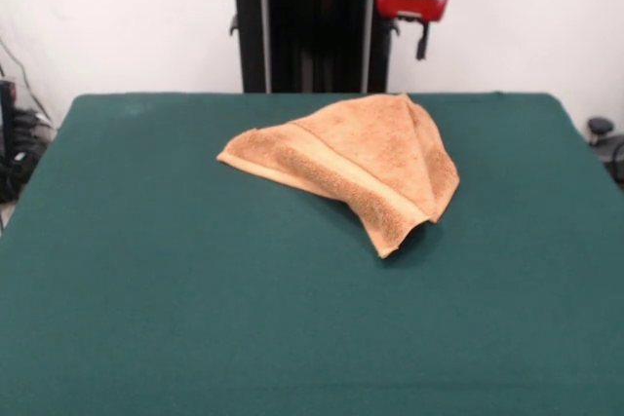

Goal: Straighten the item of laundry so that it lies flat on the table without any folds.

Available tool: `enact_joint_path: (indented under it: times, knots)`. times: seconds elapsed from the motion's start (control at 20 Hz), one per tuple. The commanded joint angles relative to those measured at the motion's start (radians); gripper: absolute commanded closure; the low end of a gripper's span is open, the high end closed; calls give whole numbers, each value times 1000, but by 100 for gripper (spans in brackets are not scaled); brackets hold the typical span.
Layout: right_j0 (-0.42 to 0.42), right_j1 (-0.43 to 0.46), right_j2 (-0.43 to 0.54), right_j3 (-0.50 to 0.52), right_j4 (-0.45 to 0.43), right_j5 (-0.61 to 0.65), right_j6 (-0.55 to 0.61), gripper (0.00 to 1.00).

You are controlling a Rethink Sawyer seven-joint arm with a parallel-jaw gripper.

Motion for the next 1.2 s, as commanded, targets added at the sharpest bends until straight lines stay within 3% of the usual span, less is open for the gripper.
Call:
enact_joint_path:
  times: [0.05, 0.3, 0.65, 0.8, 1.0, 1.2]
  knots:
    - [64, 187, 60, -105, -23, -176, 338, 0]
    - [55, 388, 64, -225, -86, -254, 386, 0]
    - [55, 384, 68, -229, -73, -264, 378, 0]
    - [44, 279, 72, -175, -39, -196, 325, 0]
    - [40, 8, 80, -70, 40, -4, 245, 0]
    - [59, -228, 57, -41, 85, 227, 190, 0]
